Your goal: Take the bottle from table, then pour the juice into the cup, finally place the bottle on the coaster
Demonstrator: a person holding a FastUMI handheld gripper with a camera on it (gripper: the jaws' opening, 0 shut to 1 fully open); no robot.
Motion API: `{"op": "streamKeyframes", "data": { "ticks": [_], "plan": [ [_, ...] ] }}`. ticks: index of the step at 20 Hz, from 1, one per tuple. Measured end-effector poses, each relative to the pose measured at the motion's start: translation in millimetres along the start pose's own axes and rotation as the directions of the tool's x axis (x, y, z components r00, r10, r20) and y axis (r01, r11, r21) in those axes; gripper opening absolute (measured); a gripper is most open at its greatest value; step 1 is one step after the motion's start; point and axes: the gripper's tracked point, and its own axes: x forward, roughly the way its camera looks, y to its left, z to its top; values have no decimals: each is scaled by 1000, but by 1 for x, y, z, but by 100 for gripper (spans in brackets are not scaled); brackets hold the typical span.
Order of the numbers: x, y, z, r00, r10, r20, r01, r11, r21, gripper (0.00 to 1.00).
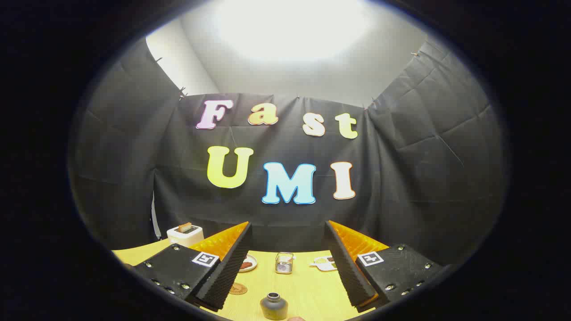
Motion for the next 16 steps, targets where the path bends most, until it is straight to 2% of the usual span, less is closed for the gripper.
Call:
{"op": "streamKeyframes", "data": {
  "ticks": [16],
  "plan": [
    [3,0,-7,1000,15,-4,-15,1000,-6,98]
  ]
}}
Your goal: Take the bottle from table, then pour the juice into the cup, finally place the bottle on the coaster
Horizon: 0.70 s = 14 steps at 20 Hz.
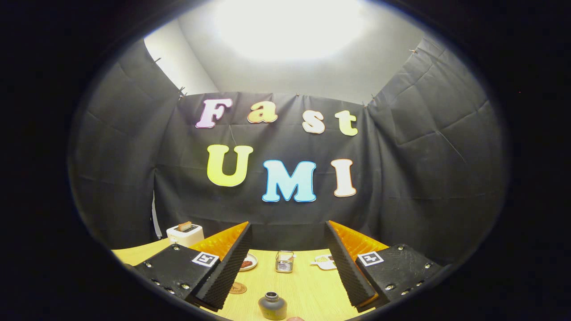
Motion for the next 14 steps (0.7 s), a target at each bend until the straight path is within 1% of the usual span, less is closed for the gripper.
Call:
{"op": "streamKeyframes", "data": {
  "ticks": [5,8,14],
  "plan": [
    [2,0,-6,1000,12,4,-12,1000,-2,98],
    [4,5,-11,999,37,15,-37,999,21,98],
    [7,9,-36,997,80,10,-80,996,48,98]
  ]
}}
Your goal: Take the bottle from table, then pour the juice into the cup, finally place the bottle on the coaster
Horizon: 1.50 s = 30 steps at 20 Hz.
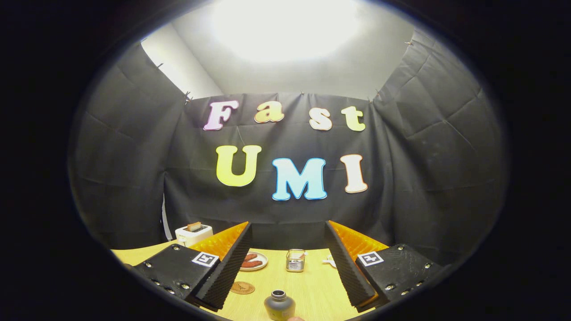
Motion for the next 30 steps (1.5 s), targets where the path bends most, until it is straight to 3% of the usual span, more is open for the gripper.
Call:
{"op": "streamKeyframes", "data": {
  "ticks": [9,16,30],
  "plan": [
    [5,10,-55,995,77,-56,-78,997,-13,98],
    [7,6,-104,987,91,-135,-92,996,0,98],
    [0,11,-199,938,131,-320,-140,990,-5,98]
  ]
}}
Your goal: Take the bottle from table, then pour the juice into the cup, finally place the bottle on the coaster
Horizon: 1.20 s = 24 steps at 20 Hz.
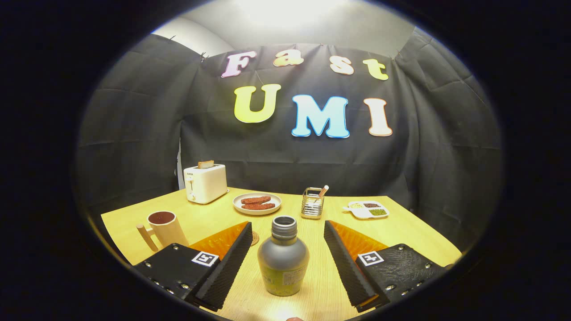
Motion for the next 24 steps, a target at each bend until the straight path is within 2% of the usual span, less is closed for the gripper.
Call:
{"op": "streamKeyframes", "data": {
  "ticks": [12,23,24],
  "plan": [
    [11,1,-63,989,12,-145,-11,1000,5,98],
    [12,6,-96,973,25,-229,-25,1000,1,98],
    [12,7,-100,971,27,-239,-28,1000,-1,92]
  ]
}}
